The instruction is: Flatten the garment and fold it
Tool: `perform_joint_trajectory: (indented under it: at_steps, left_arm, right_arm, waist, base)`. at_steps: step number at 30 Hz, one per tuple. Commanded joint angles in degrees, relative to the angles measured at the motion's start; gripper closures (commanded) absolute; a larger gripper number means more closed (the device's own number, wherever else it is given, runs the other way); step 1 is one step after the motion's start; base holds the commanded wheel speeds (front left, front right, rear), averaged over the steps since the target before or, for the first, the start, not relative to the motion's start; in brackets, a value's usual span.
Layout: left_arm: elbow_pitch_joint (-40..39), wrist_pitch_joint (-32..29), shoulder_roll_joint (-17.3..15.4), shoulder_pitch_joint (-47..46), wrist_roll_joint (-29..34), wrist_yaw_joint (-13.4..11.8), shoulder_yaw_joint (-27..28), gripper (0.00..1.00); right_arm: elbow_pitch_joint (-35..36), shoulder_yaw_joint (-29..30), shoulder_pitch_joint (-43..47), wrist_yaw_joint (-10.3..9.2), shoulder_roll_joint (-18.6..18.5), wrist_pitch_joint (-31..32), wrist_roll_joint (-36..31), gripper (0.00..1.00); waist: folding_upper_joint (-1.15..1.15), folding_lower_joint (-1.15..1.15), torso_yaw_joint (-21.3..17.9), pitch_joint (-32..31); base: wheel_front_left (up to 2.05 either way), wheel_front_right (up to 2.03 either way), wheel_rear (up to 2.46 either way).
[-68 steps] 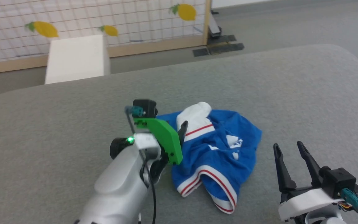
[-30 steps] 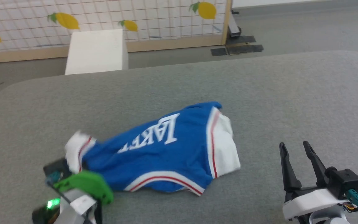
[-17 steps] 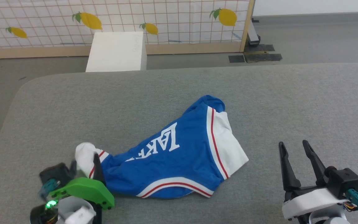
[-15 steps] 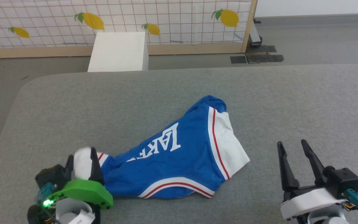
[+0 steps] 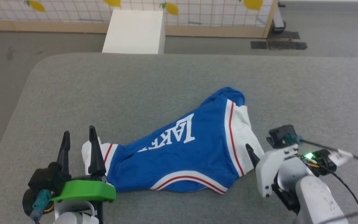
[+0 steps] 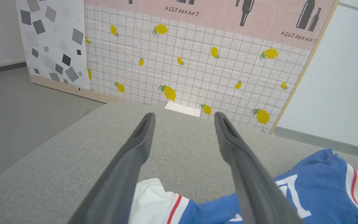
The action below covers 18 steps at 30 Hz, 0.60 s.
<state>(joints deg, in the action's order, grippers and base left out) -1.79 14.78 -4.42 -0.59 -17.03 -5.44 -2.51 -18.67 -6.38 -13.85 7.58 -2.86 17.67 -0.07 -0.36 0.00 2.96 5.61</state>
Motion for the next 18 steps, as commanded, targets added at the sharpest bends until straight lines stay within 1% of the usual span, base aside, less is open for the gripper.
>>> perform_joint_trajectory:
  at_steps: [1,6,9,10,11,12,13,15,18]
  left_arm:
    - [-0.08,0.21,0.59,-0.04,0.92,1.07,0.59,0.00]
    - [0.03,0.21,1.45,-1.41,1.93,3.50,1.96,0.00]
    - [0.11,0.21,1.51,-2.11,0.84,3.63,1.88,0.00]
    - [0.13,0.21,1.51,-2.27,0.50,3.52,1.78,0.00]
    - [0.14,0.21,1.52,-2.34,0.32,3.44,1.71,0.00]
    - [0.10,0.21,1.52,-2.37,0.15,3.34,1.68,0.00]
    - [0.06,0.21,1.53,-2.36,0.05,3.28,1.69,0.00]
    - [0.06,0.21,1.53,-2.18,-0.09,3.16,1.78,0.00]
    - [-0.01,0.21,1.53,-1.82,0.01,3.02,1.93,0.00]
  right_arm:
    - [-1.32,0.19,-1.78,-0.09,-0.01,3.14,-0.73,0.00]
    - [-5.28,-0.58,-5.23,-0.09,-0.01,14.16,-1.96,0.00]
    - [-6.59,-1.06,-5.72,-0.09,-0.01,20.29,-1.28,0.00]
    - [-6.72,-1.12,-5.64,-0.09,-0.01,22.30,-0.83,0.02]
    - [-6.49,-1.20,-5.54,-0.09,-0.01,23.22,-0.11,0.54]
    - [-5.69,-1.11,-5.42,-0.09,-0.01,23.17,0.71,0.78]
    - [-4.89,-1.11,-5.28,-0.09,-0.01,22.46,0.92,1.00]
    - [-2.61,-0.19,-4.76,-0.09,-0.01,18.00,1.23,1.00]
    - [1.09,4.32,-3.56,-0.09,-0.01,5.76,1.81,1.00]
  waist:
    - [0.36,0.00,1.74,1.82]
    - [0.36,0.00,3.19,3.90]
    - [0.36,0.00,3.55,4.52]
    - [0.36,0.00,3.61,4.62]
    - [0.36,0.00,3.64,4.64]
    - [0.36,0.00,3.58,4.64]
    - [0.36,0.00,3.49,4.61]
    - [0.36,0.00,3.14,4.19]
    - [0.36,0.00,2.45,3.27]
  base:
    - [0.00,0.00,0.00]
    - [0.00,0.00,0.00]
    - [0.00,0.00,0.00]
    - [0.00,0.00,0.00]
    - [0.00,0.00,0.00]
    - [0.00,0.00,0.00]
    - [0.00,0.00,0.00]
    - [0.00,0.00,0.00]
    - [0.00,0.00,0.00]
